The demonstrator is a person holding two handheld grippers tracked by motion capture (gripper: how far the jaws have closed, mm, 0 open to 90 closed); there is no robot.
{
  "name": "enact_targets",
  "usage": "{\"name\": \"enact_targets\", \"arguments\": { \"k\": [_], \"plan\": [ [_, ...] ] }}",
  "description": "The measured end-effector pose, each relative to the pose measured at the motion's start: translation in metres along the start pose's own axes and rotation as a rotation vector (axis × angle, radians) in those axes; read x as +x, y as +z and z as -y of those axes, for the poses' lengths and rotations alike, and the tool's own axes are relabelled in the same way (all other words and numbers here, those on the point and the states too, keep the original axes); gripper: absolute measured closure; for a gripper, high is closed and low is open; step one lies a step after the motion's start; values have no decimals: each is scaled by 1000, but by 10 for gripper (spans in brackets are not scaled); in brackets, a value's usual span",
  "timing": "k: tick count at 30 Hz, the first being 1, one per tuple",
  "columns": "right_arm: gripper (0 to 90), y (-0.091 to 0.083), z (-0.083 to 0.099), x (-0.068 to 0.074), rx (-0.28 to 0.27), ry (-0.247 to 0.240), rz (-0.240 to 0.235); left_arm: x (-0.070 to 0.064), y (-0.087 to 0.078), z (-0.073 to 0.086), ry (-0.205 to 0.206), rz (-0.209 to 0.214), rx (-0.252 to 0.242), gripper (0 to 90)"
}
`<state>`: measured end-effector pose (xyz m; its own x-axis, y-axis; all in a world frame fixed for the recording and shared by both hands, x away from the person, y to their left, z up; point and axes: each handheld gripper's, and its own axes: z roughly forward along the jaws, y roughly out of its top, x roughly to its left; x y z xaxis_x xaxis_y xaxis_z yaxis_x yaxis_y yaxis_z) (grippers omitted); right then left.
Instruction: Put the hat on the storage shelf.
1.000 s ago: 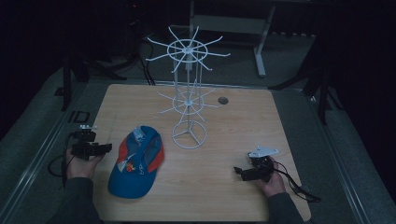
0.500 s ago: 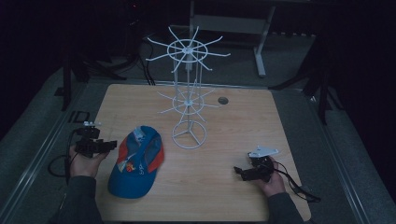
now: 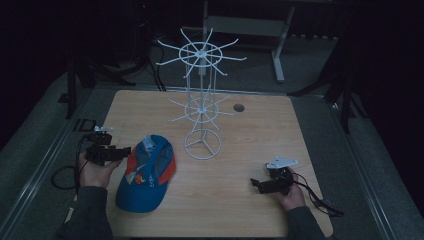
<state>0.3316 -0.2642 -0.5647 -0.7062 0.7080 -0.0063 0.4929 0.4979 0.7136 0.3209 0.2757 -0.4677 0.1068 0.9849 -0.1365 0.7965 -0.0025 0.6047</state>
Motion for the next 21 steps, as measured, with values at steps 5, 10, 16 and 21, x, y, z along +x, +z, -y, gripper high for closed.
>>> {"name": "enact_targets", "arguments": {
  "k": [5, 10, 16, 21],
  "plan": [
    [107, 0, 0, 0, 0, 0, 0, -6, -1, -3, 11, 16, -4, 409],
    [107, 0, 0, 0, 0, 0, 0, -11, -1, -6, 16, 33, -2, 408],
    [107, 0, 0, 0, 0, 0, 0, -16, -1, -7, 14, 52, -7, 404],
    [107, 0, 0, 0, 0, 0, 0, -17, -2, -7, 9, 71, -18, 402]
  ]
}}
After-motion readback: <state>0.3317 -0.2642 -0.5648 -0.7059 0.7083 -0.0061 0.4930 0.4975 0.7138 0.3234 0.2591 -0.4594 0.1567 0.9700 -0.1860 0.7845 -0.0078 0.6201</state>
